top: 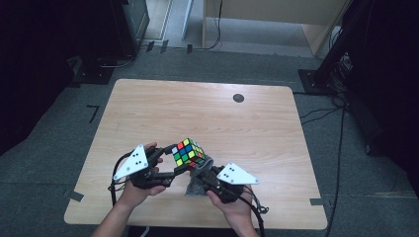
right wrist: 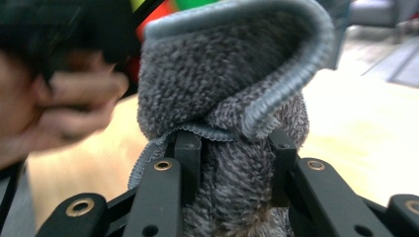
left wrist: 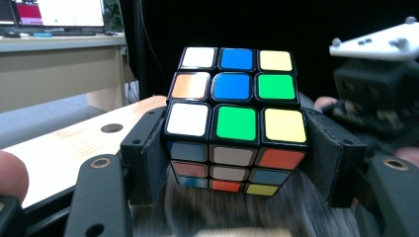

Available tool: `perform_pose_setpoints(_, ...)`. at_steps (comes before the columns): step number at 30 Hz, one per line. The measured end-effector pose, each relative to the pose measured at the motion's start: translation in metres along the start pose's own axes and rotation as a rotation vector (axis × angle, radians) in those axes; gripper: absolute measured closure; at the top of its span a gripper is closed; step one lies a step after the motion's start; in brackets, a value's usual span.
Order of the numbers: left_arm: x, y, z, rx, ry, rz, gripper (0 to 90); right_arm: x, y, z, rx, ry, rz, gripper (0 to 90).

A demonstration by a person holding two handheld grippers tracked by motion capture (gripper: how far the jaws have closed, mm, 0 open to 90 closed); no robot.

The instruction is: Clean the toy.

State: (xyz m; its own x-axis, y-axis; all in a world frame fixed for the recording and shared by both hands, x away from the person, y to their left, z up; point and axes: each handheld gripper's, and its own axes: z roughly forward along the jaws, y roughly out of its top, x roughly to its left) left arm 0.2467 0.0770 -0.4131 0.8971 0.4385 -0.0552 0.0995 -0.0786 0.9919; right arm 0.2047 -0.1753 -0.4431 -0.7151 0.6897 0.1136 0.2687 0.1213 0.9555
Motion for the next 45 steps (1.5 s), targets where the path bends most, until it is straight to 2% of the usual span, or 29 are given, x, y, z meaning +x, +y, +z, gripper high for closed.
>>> perform_pose_setpoints(1,0.000,0.000,0.000,0.001,0.005,-0.001,33.9,0.004,-0.002,0.005,0.032,0.026,-0.020,67.8)
perform_pose_setpoints(3,0.001,0.000,0.000,0.005,0.012,-0.004,33.9,0.007,-0.004,0.010,0.069,0.048,-0.039,67.2)
perform_pose_setpoints(5,0.001,-0.001,0.001,0.006,0.011,-0.006,33.9,0.006,-0.004,0.010,0.079,0.027,-0.045,66.9)
perform_pose_setpoints(7,0.000,-0.001,0.002,0.006,0.009,-0.007,33.9,-0.002,-0.001,0.004,0.052,-0.007,-0.017,66.9)
perform_pose_setpoints(9,-0.001,-0.001,0.002,0.005,0.006,-0.009,33.9,-0.013,0.002,-0.006,-0.012,-0.063,0.041,66.9)
perform_pose_setpoints(12,-0.002,-0.001,0.003,0.008,0.003,-0.014,33.9,-0.019,0.005,-0.014,-0.065,-0.103,0.083,66.8)
perform_pose_setpoints(14,-0.001,-0.001,0.004,0.007,0.002,-0.024,33.9,-0.017,0.004,-0.010,-0.062,-0.088,0.078,66.9)
perform_pose_setpoints(19,0.000,-0.002,0.004,0.012,0.009,-0.031,33.9,0.002,-0.005,0.008,0.033,0.020,-0.008,66.3)
perform_pose_setpoints(20,0.000,-0.002,0.004,0.012,0.011,-0.033,33.9,0.002,-0.005,0.010,0.044,0.029,-0.021,66.0)
perform_pose_setpoints(22,0.000,-0.002,0.004,0.011,0.007,-0.033,33.9,-0.002,-0.003,0.006,0.042,-0.003,-0.026,65.9)
perform_pose_setpoints(24,-0.001,-0.002,0.004,0.016,0.003,-0.030,33.9,-0.013,0.000,-0.001,0.003,-0.058,0.019,66.3)
perform_pose_setpoints(25,-0.001,-0.002,0.005,0.017,0.001,-0.031,33.9,-0.020,0.001,-0.007,-0.039,-0.089,0.073,66.5)
perform_pose_setpoints(26,-0.001,-0.003,0.006,0.017,0.000,-0.033,33.9,-0.024,0.001,-0.010,-0.063,-0.102,0.095,66.6)
perform_pose_setpoints(27,-0.001,-0.003,0.006,0.016,-0.003,-0.035,33.9,-0.024,0.001,-0.011,-0.067,-0.104,0.097,66.6)
perform_pose_setpoints(29,-0.002,-0.003,0.007,0.015,-0.003,-0.033,33.9,-0.019,0.000,-0.007,-0.049,-0.073,0.060,66.6)
perform_pose_setpoints(33,0.000,-0.002,0.004,0.016,0.013,-0.031,33.9,-0.002,-0.006,0.009,0.041,0.038,-0.032,66.1)
perform_pose_setpoints(34,0.000,-0.002,0.004,0.014,0.016,-0.034,33.9,0.000,-0.006,0.011,0.053,0.047,-0.053,66.0)
perform_pose_setpoints(35,0.001,-0.001,0.003,0.011,0.018,-0.035,33.9,0.000,-0.005,0.011,0.057,0.041,-0.065,65.8)
perform_pose_setpoints(37,0.001,-0.001,0.002,0.010,0.021,-0.033,33.9,-0.005,-0.002,0.006,0.041,0.001,-0.049,65.7)
perform_pose_setpoints(38,0.002,-0.001,0.001,0.009,0.020,-0.031,33.9,-0.011,-0.001,0.001,0.014,-0.032,-0.025,65.8)
perform_pose_setpoints(40,0.002,-0.001,0.002,0.008,0.018,-0.035,33.9,-0.023,0.002,-0.009,-0.057,-0.103,0.061,66.3)
perform_pose_setpoints(41,0.001,-0.001,0.003,0.009,0.018,-0.035,33.9,-0.024,0.003,-0.010,-0.069,-0.112,0.071,66.3)
perform_pose_setpoints(42,0.001,-0.002,0.004,0.011,0.016,-0.036,33.9,-0.023,0.003,-0.009,-0.067,-0.108,0.060,66.3)
perform_pose_setpoints(45,0.000,-0.002,0.004,0.010,0.013,-0.036,33.9,-0.007,-0.001,0.001,-0.020,-0.047,-0.008,66.2)
